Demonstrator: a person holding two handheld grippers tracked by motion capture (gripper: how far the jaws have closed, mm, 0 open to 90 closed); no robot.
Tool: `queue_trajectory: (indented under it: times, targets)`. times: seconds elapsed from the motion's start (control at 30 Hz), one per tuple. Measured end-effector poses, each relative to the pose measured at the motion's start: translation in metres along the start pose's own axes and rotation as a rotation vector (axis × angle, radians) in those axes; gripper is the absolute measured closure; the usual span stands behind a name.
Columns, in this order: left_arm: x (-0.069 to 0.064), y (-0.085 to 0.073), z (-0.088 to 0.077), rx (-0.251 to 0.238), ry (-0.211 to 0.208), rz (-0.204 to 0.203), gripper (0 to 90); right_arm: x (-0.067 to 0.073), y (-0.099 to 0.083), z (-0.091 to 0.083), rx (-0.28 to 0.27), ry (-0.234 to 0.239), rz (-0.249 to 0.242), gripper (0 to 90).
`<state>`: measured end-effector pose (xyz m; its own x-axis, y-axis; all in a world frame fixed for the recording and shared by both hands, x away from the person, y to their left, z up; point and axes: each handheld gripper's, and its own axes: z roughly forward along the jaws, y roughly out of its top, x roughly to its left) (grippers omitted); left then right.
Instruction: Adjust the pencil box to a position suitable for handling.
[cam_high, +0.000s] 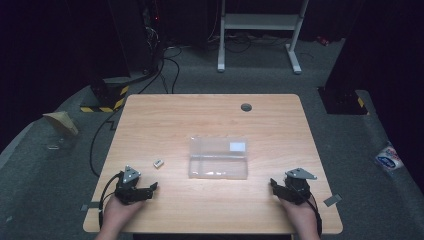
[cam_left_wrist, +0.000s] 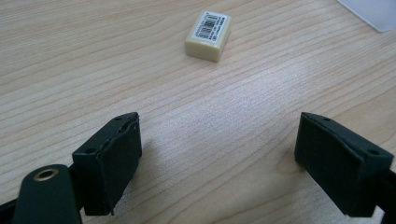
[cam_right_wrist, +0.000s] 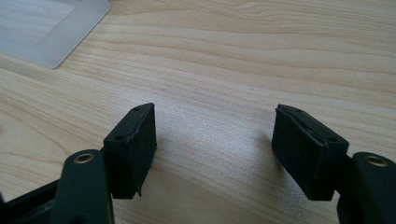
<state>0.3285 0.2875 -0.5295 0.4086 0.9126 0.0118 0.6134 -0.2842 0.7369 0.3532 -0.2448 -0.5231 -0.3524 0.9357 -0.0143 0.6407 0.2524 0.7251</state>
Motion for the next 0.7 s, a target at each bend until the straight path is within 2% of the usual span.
queue_trajectory:
  times: [0.17, 0.4, 0.53, 0.6, 0.63, 0.7]
  targets:
    - [0.002, 0.003, 0.001, 0.017, -0.013, 0.007, 14.3, 0.001, 0.0, 0.001, 0.0, 0.002, -0.003, 27.3]
    - [0.003, 0.005, -0.001, 0.024, -0.009, 0.028, 17.8, 0.001, 0.0, 0.001, 0.006, -0.009, 0.009, 25.0]
    - [0.004, 0.007, -0.001, 0.011, -0.017, 0.011, 19.2, 0.001, 0.001, 0.001, 0.007, -0.008, 0.01, 25.0]
    - [0.003, 0.008, -0.002, -0.004, -0.009, 0.01, 19.8, 0.001, 0.0, 0.001, 0.006, -0.01, 0.009, 25.0]
    - [0.002, 0.01, -0.004, -0.029, -0.004, -0.001, 20.4, 0.001, 0.0, 0.001, 0.004, -0.011, 0.011, 25.2]
    - [0.001, 0.011, -0.006, -0.039, -0.004, -0.009, 20.9, 0.001, 0.0, 0.001, 0.005, -0.012, 0.009, 25.2]
